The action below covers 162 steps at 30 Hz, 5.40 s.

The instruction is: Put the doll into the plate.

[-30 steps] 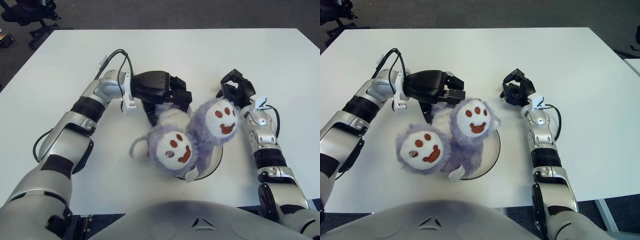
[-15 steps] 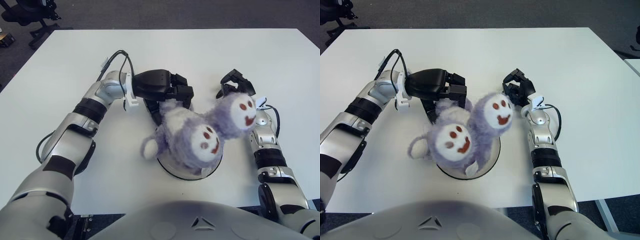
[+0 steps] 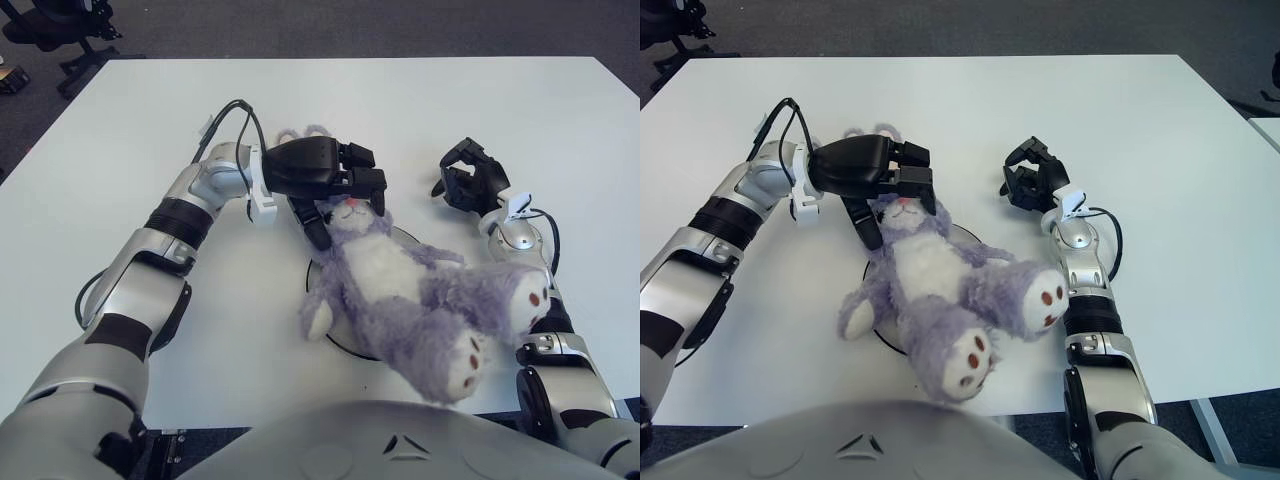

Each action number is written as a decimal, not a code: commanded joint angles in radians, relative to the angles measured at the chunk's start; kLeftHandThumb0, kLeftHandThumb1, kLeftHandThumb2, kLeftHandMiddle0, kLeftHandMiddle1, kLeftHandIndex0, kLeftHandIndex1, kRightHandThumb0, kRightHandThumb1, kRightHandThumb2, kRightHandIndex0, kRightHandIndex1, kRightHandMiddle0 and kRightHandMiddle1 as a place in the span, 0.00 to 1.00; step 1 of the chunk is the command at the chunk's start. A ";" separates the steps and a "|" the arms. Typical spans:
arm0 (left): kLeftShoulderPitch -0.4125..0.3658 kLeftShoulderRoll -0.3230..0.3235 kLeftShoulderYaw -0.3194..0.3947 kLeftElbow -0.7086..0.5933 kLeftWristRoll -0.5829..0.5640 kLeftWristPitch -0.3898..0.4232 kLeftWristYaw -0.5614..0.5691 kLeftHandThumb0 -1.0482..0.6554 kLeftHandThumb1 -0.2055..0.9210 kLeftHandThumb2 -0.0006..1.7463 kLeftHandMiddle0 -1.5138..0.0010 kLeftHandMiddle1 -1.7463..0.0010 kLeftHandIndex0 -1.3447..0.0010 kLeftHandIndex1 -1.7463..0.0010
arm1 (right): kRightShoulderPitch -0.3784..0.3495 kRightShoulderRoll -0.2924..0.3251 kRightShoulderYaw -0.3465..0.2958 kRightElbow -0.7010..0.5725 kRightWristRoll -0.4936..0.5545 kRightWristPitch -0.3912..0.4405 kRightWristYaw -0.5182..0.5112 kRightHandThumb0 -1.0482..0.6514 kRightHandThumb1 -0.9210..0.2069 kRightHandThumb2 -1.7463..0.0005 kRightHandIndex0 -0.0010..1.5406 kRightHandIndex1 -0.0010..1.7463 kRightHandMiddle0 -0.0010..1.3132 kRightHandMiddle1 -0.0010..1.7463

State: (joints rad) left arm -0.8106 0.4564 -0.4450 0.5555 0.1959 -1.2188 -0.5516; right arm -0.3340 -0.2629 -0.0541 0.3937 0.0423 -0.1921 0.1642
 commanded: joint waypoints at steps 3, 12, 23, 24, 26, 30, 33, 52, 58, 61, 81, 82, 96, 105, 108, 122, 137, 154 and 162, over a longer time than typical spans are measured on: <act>0.024 0.026 -0.023 -0.044 -0.073 0.062 -0.062 0.33 1.00 0.16 0.76 1.00 0.74 0.93 | 0.036 0.000 0.017 0.018 -0.031 0.040 0.002 0.39 0.23 0.51 0.56 1.00 0.28 1.00; 0.037 0.024 -0.008 -0.072 -0.078 0.080 -0.084 0.22 1.00 0.33 0.78 1.00 0.75 0.95 | 0.035 -0.002 0.018 0.022 -0.048 0.030 -0.005 0.39 0.23 0.51 0.56 1.00 0.28 1.00; 0.040 0.022 -0.002 -0.077 -0.072 0.079 -0.083 0.17 1.00 0.43 0.78 1.00 0.75 0.96 | 0.034 -0.002 0.019 0.024 -0.049 0.029 -0.007 0.39 0.23 0.51 0.56 1.00 0.28 1.00; 0.038 0.022 -0.003 -0.071 -0.076 0.072 -0.084 0.17 1.00 0.43 0.78 1.00 0.75 0.96 | 0.033 -0.002 0.019 0.025 -0.049 0.030 -0.007 0.39 0.23 0.51 0.56 1.00 0.28 1.00; 0.036 0.023 -0.003 -0.061 -0.081 0.061 -0.084 0.16 1.00 0.44 0.78 1.00 0.76 0.97 | 0.031 -0.001 0.019 0.027 -0.049 0.030 -0.008 0.39 0.23 0.51 0.56 1.00 0.28 1.00; 0.033 0.023 0.001 -0.043 -0.085 0.047 -0.081 0.16 1.00 0.46 0.79 1.00 0.77 0.97 | 0.030 -0.002 0.019 0.028 -0.049 0.030 -0.009 0.39 0.23 0.51 0.56 1.00 0.28 1.00; 0.030 0.020 0.005 -0.028 -0.083 0.035 -0.077 0.15 1.00 0.46 0.79 1.00 0.78 0.98 | 0.030 -0.003 0.020 0.029 -0.049 0.030 -0.009 0.39 0.23 0.51 0.56 1.00 0.28 0.99; 0.030 -0.065 0.064 0.153 -0.270 -0.026 -0.090 0.14 1.00 0.47 0.80 1.00 0.80 0.99 | 0.023 -0.008 0.024 0.041 -0.055 0.030 -0.013 0.39 0.23 0.51 0.56 1.00 0.28 0.99; 0.041 -0.119 0.163 0.072 -0.713 0.407 -0.374 0.14 1.00 0.51 0.84 1.00 0.78 0.98 | 0.016 -0.003 0.018 0.058 -0.040 0.023 -0.003 0.39 0.23 0.51 0.56 1.00 0.28 0.99; 0.038 -0.127 0.197 0.072 -0.735 0.444 -0.401 0.14 1.00 0.51 0.84 1.00 0.78 0.98 | 0.014 -0.003 0.017 0.061 -0.038 0.021 -0.001 0.39 0.23 0.51 0.56 1.00 0.28 1.00; 0.050 -0.173 0.444 0.080 -0.555 0.478 -0.208 0.17 1.00 0.58 0.69 0.98 0.74 0.98 | 0.008 -0.008 0.014 0.089 -0.042 -0.004 0.006 0.39 0.23 0.51 0.56 1.00 0.29 0.99; 0.046 -0.177 0.468 0.089 -0.582 0.491 -0.207 0.18 1.00 0.58 0.65 0.98 0.74 0.98 | 0.007 -0.009 0.014 0.090 -0.043 -0.004 0.006 0.39 0.23 0.51 0.56 1.00 0.29 0.99; 0.076 -0.204 0.595 0.013 -0.585 0.646 -0.042 0.22 1.00 0.60 0.58 0.99 0.75 0.99 | 0.001 -0.011 0.016 0.107 -0.043 -0.014 0.008 0.39 0.23 0.51 0.55 1.00 0.29 0.99; 0.132 -0.207 0.647 -0.081 -0.549 0.924 0.211 0.23 1.00 0.61 0.58 0.99 0.81 1.00 | -0.005 -0.013 0.016 0.121 -0.042 -0.019 0.010 0.39 0.23 0.51 0.55 1.00 0.29 0.99; 0.137 -0.209 0.651 -0.102 -0.541 0.954 0.230 0.23 1.00 0.61 0.58 0.99 0.82 1.00 | -0.005 -0.013 0.015 0.123 -0.043 -0.021 0.011 0.39 0.23 0.51 0.55 1.00 0.29 0.99; 0.220 -0.249 0.679 -0.044 -0.441 0.886 0.378 0.24 1.00 0.60 0.57 0.99 0.84 1.00 | 0.003 -0.022 0.009 0.121 -0.039 -0.024 0.020 0.39 0.23 0.51 0.56 1.00 0.29 0.99; 0.313 -0.321 0.668 0.130 -0.382 0.834 0.424 0.31 1.00 0.55 0.32 1.00 0.59 0.66 | 0.009 -0.023 -0.003 0.116 -0.029 -0.015 0.023 0.39 0.23 0.51 0.56 1.00 0.29 0.99; 0.291 -0.309 0.648 0.282 -0.329 0.803 0.406 0.40 1.00 0.38 0.39 0.00 0.52 0.00 | 0.031 0.018 -0.069 0.132 -0.042 -0.098 -0.154 0.39 0.23 0.50 0.58 1.00 0.28 1.00; 0.350 -0.321 0.639 0.233 -0.348 0.785 0.354 0.41 1.00 0.34 0.39 0.00 0.52 0.00 | 0.039 0.030 -0.093 0.144 -0.038 -0.157 -0.215 0.39 0.24 0.50 0.58 1.00 0.28 1.00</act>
State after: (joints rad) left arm -0.5259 0.1447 0.1988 0.7883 -0.1452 -0.4469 -0.1742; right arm -0.3344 -0.2371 -0.1282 0.5033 0.0193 -0.3546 -0.0244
